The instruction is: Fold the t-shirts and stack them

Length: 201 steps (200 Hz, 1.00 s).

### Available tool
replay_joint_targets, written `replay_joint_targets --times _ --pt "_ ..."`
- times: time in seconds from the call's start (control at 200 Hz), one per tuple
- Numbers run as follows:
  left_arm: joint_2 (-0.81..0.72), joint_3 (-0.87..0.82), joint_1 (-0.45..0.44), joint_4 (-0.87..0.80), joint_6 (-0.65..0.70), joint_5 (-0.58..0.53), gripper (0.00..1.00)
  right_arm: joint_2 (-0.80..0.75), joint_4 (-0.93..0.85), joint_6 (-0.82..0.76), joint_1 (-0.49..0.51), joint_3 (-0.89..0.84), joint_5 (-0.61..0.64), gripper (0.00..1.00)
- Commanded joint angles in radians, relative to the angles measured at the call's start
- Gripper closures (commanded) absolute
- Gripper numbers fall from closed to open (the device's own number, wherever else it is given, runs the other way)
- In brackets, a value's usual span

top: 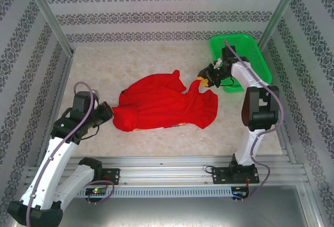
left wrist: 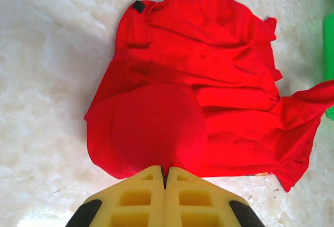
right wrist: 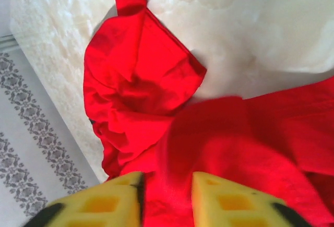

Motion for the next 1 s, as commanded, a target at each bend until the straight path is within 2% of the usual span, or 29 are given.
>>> replay_joint_targets --times 0.0,0.07,0.18,0.28,0.405,0.605,0.774,0.999 --pt "0.007 -0.003 0.013 0.03 -0.002 -0.005 1.0 -0.094 -0.043 -0.062 0.016 0.084 0.043 0.51" --pt "0.017 -0.014 0.013 0.043 -0.003 -0.001 1.0 -0.167 -0.135 -0.132 0.013 0.055 0.089 0.51" --pt "0.034 -0.025 0.014 0.068 -0.006 0.012 1.0 -0.309 -0.183 -0.216 0.011 -0.141 0.119 0.52" --pt "0.049 -0.024 0.014 0.085 -0.004 0.024 1.0 -0.388 -0.118 -0.263 0.01 -0.366 0.123 0.54" --pt "0.064 -0.018 0.014 0.1 0.009 0.043 1.0 -0.377 0.017 -0.281 0.011 -0.52 0.132 0.6" --pt "0.068 -0.009 0.014 0.099 0.018 0.053 1.0 -0.256 0.097 -0.216 0.012 -0.521 0.117 0.65" --pt "0.049 -0.02 0.014 0.091 0.011 0.045 1.0 -0.205 0.071 -0.199 0.011 -0.499 0.165 0.65" --pt "0.031 -0.024 0.014 0.074 0.01 0.036 1.0 -0.155 0.122 -0.174 0.02 -0.483 0.148 0.64"
